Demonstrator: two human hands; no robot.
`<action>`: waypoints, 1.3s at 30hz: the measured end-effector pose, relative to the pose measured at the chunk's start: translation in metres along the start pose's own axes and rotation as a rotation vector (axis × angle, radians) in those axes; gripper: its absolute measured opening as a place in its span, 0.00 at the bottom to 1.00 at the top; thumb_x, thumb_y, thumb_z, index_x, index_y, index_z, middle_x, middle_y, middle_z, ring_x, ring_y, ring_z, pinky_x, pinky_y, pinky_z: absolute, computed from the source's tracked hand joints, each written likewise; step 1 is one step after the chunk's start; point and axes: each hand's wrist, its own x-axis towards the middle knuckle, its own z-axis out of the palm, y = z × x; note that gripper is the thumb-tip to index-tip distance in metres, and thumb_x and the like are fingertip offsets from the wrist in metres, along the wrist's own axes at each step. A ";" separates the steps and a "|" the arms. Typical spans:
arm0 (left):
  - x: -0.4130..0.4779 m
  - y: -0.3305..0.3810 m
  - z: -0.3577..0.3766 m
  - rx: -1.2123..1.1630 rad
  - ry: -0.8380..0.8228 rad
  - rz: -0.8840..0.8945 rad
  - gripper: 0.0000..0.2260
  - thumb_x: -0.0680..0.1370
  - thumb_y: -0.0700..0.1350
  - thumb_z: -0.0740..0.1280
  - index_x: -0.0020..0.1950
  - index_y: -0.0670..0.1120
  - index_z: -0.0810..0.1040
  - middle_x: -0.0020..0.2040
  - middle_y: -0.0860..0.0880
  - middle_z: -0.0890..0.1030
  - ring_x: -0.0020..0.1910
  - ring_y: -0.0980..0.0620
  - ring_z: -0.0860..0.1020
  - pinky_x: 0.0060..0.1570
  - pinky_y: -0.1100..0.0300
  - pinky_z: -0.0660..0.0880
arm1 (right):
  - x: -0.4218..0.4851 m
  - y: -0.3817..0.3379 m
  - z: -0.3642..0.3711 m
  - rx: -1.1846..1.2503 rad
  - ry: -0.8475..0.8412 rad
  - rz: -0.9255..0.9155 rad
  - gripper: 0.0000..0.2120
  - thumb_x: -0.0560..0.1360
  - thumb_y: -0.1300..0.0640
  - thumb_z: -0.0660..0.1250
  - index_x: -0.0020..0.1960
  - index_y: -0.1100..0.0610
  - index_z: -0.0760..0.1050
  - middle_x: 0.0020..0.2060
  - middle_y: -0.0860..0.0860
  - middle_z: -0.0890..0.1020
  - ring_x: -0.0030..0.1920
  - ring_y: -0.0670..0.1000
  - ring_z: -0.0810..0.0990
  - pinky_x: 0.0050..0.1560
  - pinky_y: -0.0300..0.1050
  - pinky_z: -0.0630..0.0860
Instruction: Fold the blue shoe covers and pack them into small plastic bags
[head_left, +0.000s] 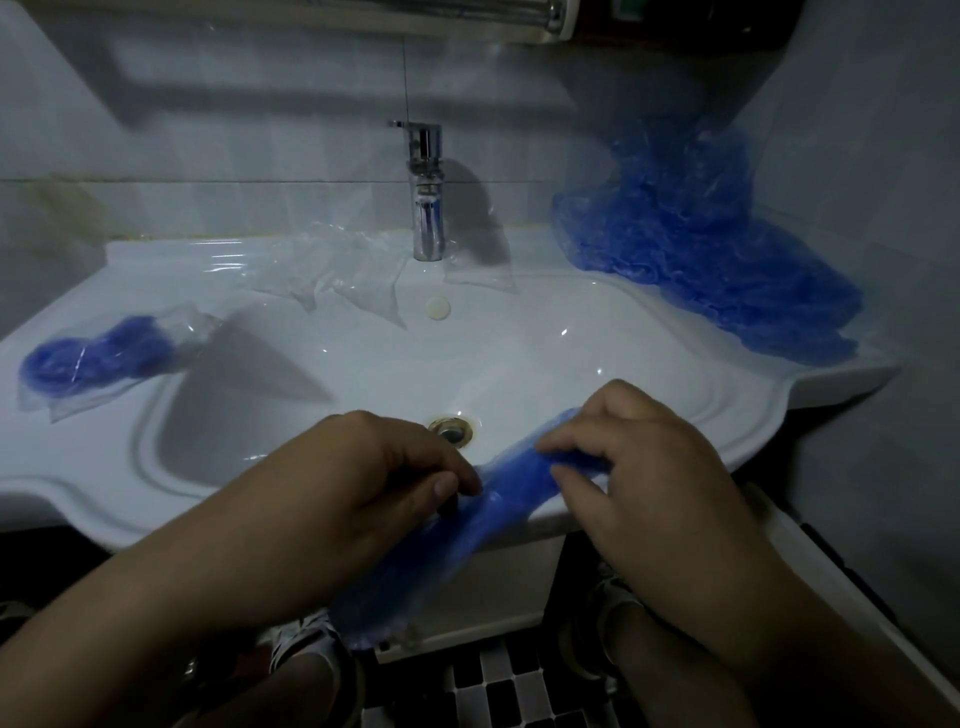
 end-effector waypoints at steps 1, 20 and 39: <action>0.002 -0.001 0.002 -0.014 0.006 0.021 0.10 0.77 0.56 0.60 0.53 0.63 0.79 0.43 0.65 0.81 0.39 0.66 0.79 0.42 0.65 0.77 | 0.001 0.000 0.002 0.002 0.009 -0.014 0.09 0.75 0.59 0.69 0.53 0.48 0.82 0.47 0.42 0.75 0.48 0.43 0.75 0.52 0.40 0.76; 0.006 0.005 0.017 0.142 0.149 0.130 0.10 0.74 0.54 0.63 0.49 0.56 0.83 0.49 0.60 0.78 0.45 0.57 0.76 0.44 0.62 0.74 | -0.023 -0.012 -0.005 0.212 -0.094 -0.406 0.10 0.64 0.60 0.76 0.43 0.50 0.82 0.42 0.43 0.76 0.44 0.43 0.75 0.43 0.34 0.69; 0.001 0.015 0.015 -0.062 0.164 0.046 0.16 0.69 0.63 0.66 0.46 0.54 0.85 0.45 0.59 0.81 0.45 0.60 0.80 0.45 0.56 0.77 | -0.020 -0.009 0.007 0.366 0.040 -0.193 0.16 0.64 0.52 0.78 0.34 0.49 0.70 0.36 0.44 0.73 0.39 0.48 0.76 0.36 0.34 0.69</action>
